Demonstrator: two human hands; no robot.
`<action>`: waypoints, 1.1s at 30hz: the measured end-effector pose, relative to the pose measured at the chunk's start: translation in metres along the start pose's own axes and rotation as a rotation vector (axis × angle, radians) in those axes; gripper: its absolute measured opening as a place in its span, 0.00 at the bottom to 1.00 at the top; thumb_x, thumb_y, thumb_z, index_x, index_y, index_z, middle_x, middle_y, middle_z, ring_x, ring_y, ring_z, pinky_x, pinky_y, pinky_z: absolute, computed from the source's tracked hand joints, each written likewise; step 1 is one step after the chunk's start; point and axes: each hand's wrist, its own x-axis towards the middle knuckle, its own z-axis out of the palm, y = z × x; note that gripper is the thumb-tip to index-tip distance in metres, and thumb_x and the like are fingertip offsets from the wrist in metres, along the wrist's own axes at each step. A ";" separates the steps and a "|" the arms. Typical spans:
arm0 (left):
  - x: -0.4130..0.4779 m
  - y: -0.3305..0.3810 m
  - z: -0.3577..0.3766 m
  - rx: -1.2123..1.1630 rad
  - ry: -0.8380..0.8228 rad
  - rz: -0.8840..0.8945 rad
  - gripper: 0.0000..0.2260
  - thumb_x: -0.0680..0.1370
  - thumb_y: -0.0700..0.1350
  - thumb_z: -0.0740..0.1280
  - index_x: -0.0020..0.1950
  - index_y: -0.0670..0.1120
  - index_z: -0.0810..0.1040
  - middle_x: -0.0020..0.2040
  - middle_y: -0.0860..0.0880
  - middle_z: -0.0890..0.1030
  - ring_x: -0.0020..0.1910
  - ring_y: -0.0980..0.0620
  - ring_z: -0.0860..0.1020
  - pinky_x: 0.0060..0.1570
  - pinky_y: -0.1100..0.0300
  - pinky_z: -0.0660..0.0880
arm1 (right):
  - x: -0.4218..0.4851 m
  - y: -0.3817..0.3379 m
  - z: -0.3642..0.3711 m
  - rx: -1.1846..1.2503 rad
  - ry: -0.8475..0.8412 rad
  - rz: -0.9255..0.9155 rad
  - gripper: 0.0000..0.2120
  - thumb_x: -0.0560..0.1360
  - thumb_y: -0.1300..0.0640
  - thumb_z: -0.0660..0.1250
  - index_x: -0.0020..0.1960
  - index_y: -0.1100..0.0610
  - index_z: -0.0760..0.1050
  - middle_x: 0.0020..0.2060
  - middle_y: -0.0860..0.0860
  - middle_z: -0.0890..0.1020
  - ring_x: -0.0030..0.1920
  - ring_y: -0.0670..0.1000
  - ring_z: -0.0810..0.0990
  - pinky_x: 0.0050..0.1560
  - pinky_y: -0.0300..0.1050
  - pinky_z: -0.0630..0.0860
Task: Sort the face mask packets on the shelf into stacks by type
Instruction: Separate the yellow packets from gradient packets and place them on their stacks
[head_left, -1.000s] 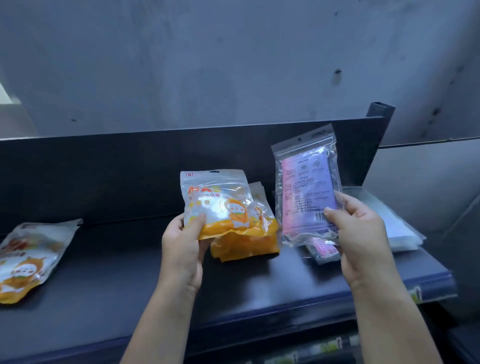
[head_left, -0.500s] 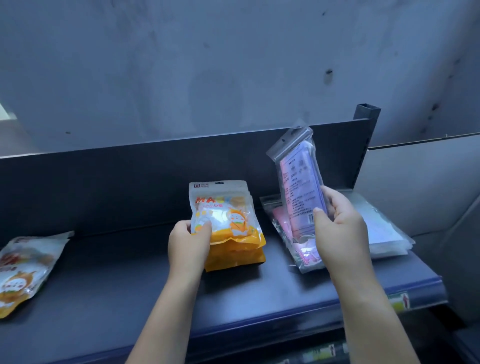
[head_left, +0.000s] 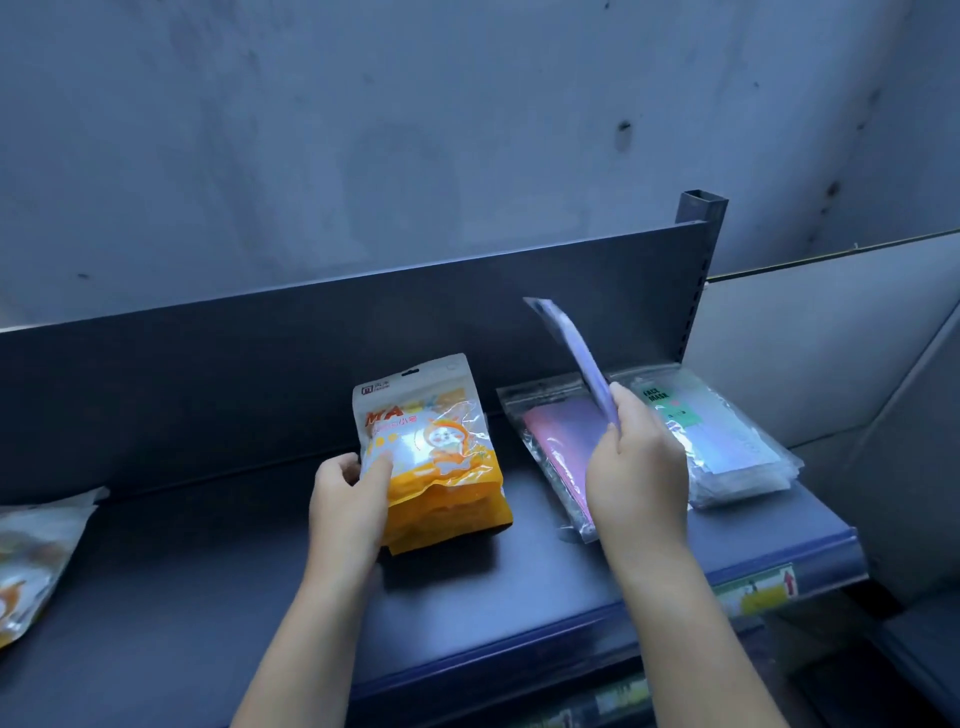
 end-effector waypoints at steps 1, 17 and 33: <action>0.001 0.001 -0.001 -0.002 -0.002 -0.001 0.11 0.79 0.50 0.69 0.58 0.50 0.73 0.53 0.55 0.79 0.50 0.55 0.79 0.50 0.51 0.79 | -0.001 0.001 0.004 -0.031 0.029 -0.044 0.25 0.75 0.77 0.61 0.71 0.65 0.77 0.57 0.63 0.85 0.55 0.67 0.82 0.48 0.54 0.76; 0.008 0.000 0.008 0.045 0.072 -0.007 0.12 0.79 0.52 0.68 0.59 0.49 0.72 0.47 0.56 0.77 0.44 0.56 0.77 0.45 0.53 0.75 | -0.021 0.024 0.038 -0.389 -0.234 -0.149 0.08 0.70 0.53 0.67 0.43 0.58 0.77 0.43 0.55 0.80 0.50 0.63 0.78 0.59 0.63 0.78; -0.001 0.013 -0.005 0.717 0.123 0.383 0.31 0.82 0.59 0.61 0.81 0.45 0.63 0.83 0.47 0.61 0.83 0.48 0.54 0.81 0.47 0.51 | -0.022 -0.033 0.038 -0.159 -0.506 -0.404 0.39 0.81 0.34 0.42 0.84 0.54 0.60 0.83 0.50 0.64 0.84 0.51 0.57 0.83 0.51 0.55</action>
